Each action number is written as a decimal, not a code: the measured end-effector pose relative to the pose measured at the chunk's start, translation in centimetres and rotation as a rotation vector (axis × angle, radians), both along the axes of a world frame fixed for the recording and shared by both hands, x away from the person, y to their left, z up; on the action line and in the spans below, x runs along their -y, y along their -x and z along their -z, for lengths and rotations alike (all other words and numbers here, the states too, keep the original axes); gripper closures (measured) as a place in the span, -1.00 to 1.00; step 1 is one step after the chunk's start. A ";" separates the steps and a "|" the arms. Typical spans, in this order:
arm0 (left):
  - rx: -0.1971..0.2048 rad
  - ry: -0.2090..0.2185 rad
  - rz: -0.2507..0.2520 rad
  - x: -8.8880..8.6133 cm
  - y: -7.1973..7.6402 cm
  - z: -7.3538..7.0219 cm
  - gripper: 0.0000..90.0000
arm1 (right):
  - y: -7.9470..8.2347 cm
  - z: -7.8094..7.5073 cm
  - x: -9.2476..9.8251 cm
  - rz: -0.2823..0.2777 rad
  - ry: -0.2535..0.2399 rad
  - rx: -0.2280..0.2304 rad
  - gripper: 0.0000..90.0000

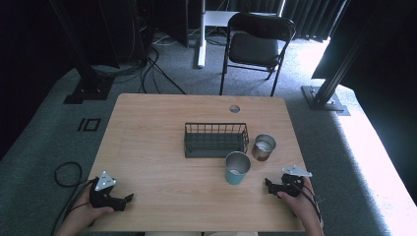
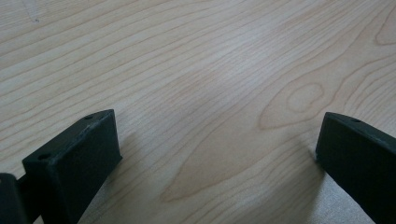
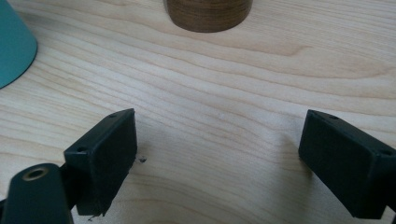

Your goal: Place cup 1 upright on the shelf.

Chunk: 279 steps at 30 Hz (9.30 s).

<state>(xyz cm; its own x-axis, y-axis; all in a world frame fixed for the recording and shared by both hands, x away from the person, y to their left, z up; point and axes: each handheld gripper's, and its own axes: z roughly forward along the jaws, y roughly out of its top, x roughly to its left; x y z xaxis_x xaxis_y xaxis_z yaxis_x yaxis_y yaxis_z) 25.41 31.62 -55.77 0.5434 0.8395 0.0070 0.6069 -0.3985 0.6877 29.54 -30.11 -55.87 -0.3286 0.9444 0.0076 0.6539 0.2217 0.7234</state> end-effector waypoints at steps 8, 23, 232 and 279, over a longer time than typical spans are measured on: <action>-0.001 -0.003 0.009 0.0 0.0 0.0 -0.99 | 0.0 0.0 0.0 0.000 0.001 0.000 -0.75; 0.001 -0.002 0.099 0.6 0.4 0.0 -0.99 | 0.0 0.0 0.0 0.000 0.001 -0.001 -0.75; 0.186 0.329 0.657 33.0 -9.5 -5.1 -0.67 | 0.0 0.0 0.0 0.002 -0.002 -0.001 -0.75; 0.366 0.369 0.339 27.9 -12.2 -15.5 -0.67 | 0.0 0.0 0.0 0.001 -0.001 0.001 -0.75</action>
